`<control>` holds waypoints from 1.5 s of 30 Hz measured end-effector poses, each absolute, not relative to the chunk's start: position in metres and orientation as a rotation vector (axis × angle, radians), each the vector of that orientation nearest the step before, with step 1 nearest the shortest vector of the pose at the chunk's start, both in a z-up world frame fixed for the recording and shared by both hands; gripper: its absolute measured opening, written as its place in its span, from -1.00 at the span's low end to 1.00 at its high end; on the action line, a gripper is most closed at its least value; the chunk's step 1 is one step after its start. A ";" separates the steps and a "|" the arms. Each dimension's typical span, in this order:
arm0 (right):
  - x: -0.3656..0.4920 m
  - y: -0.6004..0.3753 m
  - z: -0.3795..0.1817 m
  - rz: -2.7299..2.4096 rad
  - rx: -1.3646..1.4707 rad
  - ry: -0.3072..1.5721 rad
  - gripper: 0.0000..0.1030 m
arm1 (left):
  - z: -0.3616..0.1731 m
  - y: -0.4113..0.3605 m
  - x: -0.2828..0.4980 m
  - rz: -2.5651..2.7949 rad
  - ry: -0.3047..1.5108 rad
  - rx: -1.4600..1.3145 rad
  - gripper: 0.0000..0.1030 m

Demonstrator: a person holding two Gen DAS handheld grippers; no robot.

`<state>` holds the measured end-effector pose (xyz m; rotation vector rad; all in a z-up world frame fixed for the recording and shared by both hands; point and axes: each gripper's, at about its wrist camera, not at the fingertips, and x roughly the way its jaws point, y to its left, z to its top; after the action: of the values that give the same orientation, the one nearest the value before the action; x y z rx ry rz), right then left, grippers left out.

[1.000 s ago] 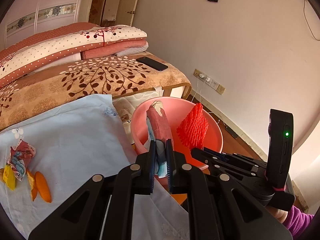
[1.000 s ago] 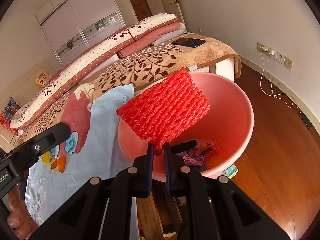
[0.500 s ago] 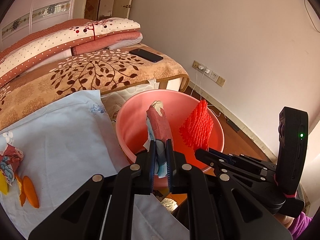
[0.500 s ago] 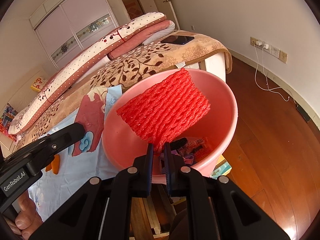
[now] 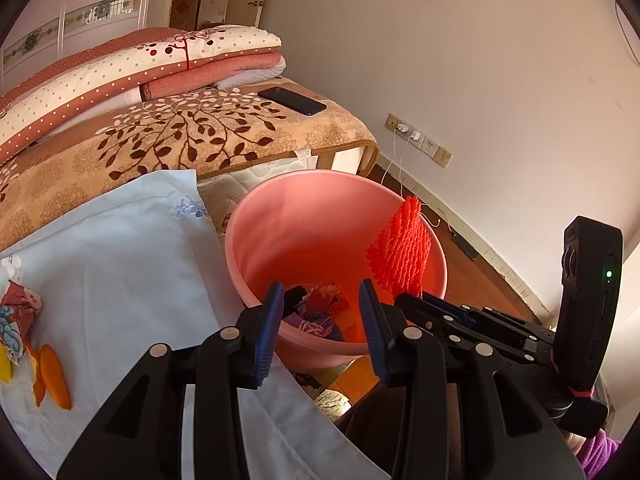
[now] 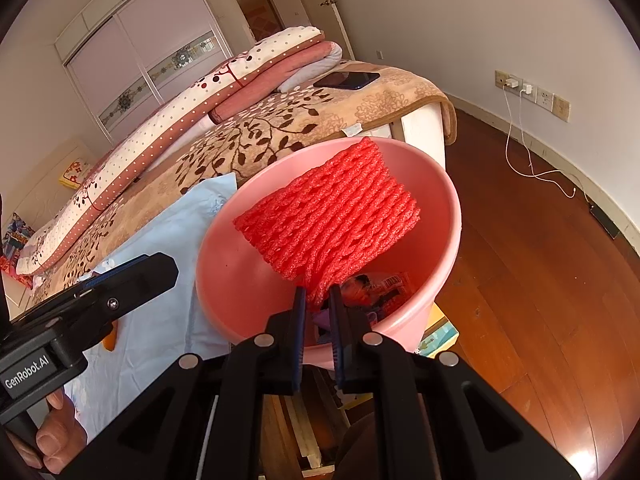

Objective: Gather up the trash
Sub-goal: 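Carry the paper wrapper and red mesh sleeve over the pink bucket and open both tools, then move both open tools back over the remaining items on the sheet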

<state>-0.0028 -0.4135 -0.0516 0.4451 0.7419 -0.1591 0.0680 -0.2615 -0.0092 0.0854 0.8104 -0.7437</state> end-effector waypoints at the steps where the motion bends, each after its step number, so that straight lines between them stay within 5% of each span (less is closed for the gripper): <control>1: -0.003 -0.413 -0.051 -0.160 0.446 0.741 -0.74 | -0.009 -0.261 0.067 -0.744 0.810 0.084 -0.23; 5: -0.004 -0.412 -0.050 -0.170 0.446 0.736 -0.40 | -0.008 -0.258 0.065 -0.750 0.802 0.076 -0.23; 45: -0.012 -0.246 -0.019 0.107 0.233 0.693 -0.17 | -0.001 -0.094 0.024 -0.439 0.686 0.018 -0.23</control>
<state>-0.0120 -0.2456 -0.0190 0.2333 0.6934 0.1074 0.0239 -0.0936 -0.0006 0.0179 0.6856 -0.4391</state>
